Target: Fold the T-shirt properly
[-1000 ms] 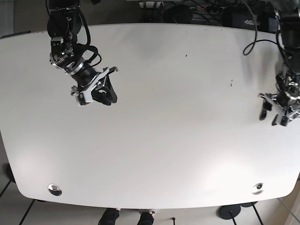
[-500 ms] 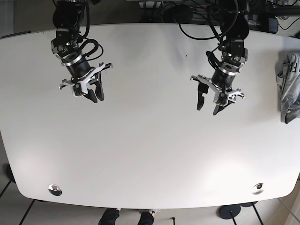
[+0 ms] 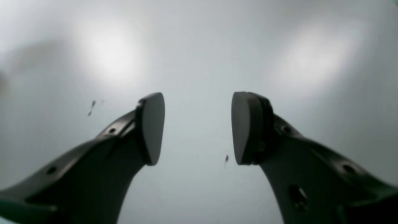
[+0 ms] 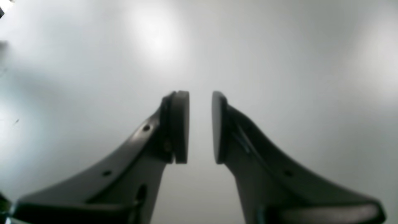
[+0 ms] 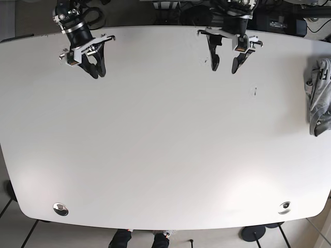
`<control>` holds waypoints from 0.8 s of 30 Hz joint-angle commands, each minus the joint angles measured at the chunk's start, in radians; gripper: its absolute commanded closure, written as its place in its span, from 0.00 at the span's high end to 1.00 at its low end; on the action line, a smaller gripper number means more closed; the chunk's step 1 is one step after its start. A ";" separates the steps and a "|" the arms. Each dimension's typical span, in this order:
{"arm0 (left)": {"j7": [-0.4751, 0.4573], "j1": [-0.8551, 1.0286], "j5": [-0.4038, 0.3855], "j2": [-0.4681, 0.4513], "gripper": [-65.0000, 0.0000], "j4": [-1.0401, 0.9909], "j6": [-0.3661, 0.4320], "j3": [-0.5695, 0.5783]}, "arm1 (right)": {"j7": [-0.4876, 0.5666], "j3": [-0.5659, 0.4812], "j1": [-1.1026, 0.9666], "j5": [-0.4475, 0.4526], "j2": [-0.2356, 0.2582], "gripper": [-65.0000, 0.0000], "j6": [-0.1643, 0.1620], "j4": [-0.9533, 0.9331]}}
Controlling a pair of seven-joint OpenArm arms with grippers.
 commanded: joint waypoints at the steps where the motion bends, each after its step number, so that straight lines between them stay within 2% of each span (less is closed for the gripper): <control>1: -0.069 0.078 -0.010 0.001 0.49 0.024 0.008 0.000 | 0.035 0.006 -0.049 0.070 0.040 0.18 0.003 0.019; 3: -0.110 0.161 -0.010 0.001 0.49 0.025 0.008 -0.002 | 0.035 0.019 -0.109 0.116 0.066 0.18 0.003 0.020; 6: -0.141 0.273 -0.010 0.002 0.49 0.024 0.008 0.005 | 0.035 0.065 -0.193 0.156 0.068 0.18 0.003 0.022; 13: -0.121 0.431 -0.010 0.007 0.49 -0.039 0.008 0.003 | 0.036 0.077 -0.425 0.153 0.071 0.18 0.003 0.017; 17: -0.027 0.412 -0.010 0.002 0.49 -0.159 0.008 0.001 | 0.036 0.026 -0.468 0.151 0.074 0.18 0.003 -0.062; 21: -0.021 0.313 -0.010 0.001 0.49 -0.334 0.008 -0.043 | 0.036 -0.044 -0.414 0.151 0.076 0.18 0.003 -0.224; 24: -0.020 0.193 -0.008 0.001 0.49 -0.518 0.008 -0.088 | 0.036 -0.103 -0.311 0.150 0.077 0.18 0.003 -0.420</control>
